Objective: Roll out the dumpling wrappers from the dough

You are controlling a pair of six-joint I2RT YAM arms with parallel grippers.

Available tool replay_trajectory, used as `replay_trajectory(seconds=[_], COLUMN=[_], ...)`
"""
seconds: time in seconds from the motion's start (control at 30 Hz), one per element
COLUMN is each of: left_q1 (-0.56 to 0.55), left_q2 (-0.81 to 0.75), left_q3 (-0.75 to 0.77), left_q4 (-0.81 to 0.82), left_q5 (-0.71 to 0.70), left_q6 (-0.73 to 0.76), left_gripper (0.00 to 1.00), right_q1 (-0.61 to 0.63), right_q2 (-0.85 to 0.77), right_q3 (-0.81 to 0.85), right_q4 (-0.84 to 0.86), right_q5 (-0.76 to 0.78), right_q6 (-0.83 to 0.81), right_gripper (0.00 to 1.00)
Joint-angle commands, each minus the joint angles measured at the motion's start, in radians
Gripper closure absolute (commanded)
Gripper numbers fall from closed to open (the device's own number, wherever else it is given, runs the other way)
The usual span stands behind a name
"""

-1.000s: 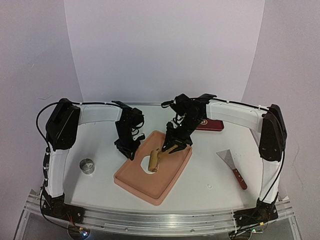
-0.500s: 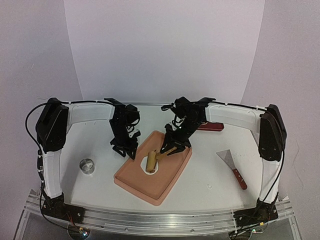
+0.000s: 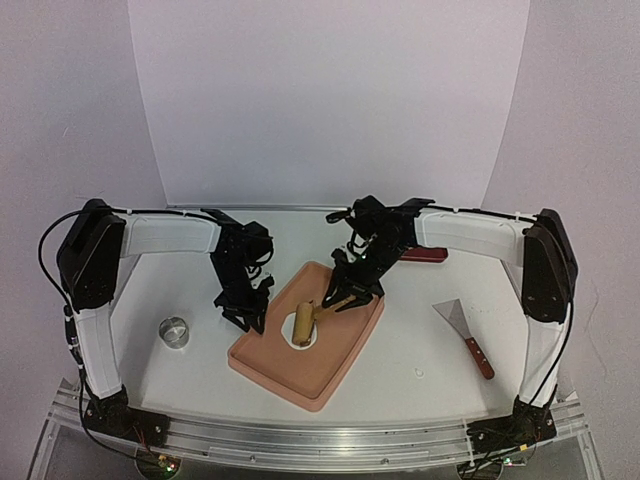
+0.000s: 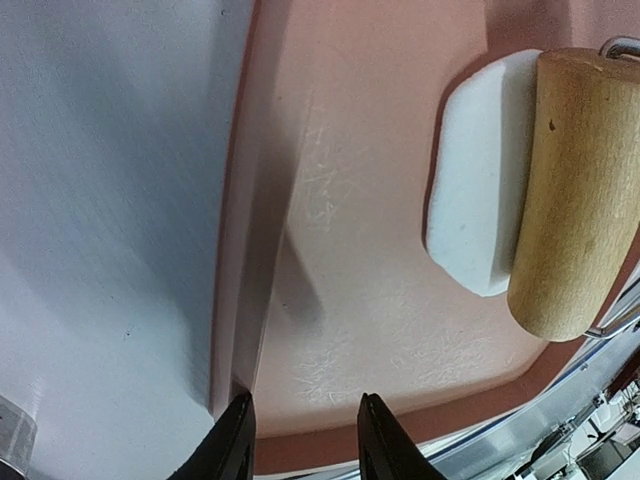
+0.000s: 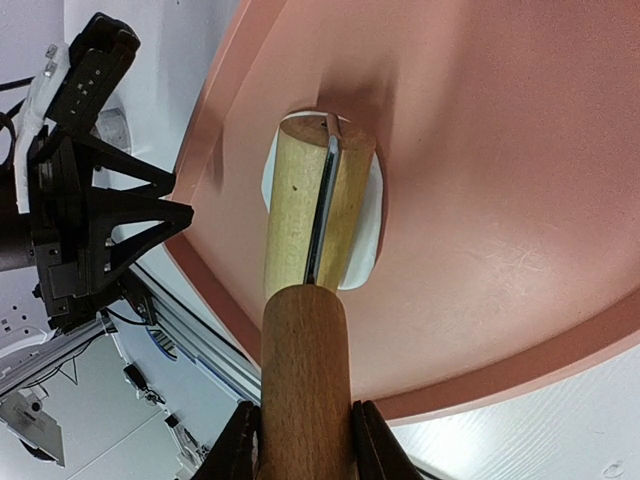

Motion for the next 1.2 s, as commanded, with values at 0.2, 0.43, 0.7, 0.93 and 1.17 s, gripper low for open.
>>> replay_trajectory(seconds=[0.2, 0.43, 0.7, 0.93, 1.17], left_q1=[-0.005, -0.008, -0.008, -0.008, -0.007], left_q2=[-0.073, -0.052, 0.013, 0.027, 0.037], left_q3=[-0.010, -0.039, -0.051, -0.056, -0.074], left_q4=[-0.004, 0.010, 0.069, 0.071, 0.070], left_q5=[-0.122, -0.146, -0.139, -0.159, -0.180], left_q6=[-0.026, -0.019, -0.005, -0.001, -0.002], left_gripper=[0.53, 0.59, 0.74, 0.88, 0.94], right_q1=[0.005, 0.005, 0.004, -0.034, -0.057], right_q2=[-0.011, -0.001, 0.006, 0.005, -0.020], right_q3=[-0.080, -0.074, -0.089, -0.183, -0.283], right_q4=[-0.125, -0.125, -0.126, -0.126, -0.131], right_q5=[0.076, 0.073, 0.063, 0.044, 0.044], right_q6=[-0.011, -0.009, -0.018, -0.057, -0.080], right_gripper=[1.00, 1.00, 1.00, 1.00, 1.00])
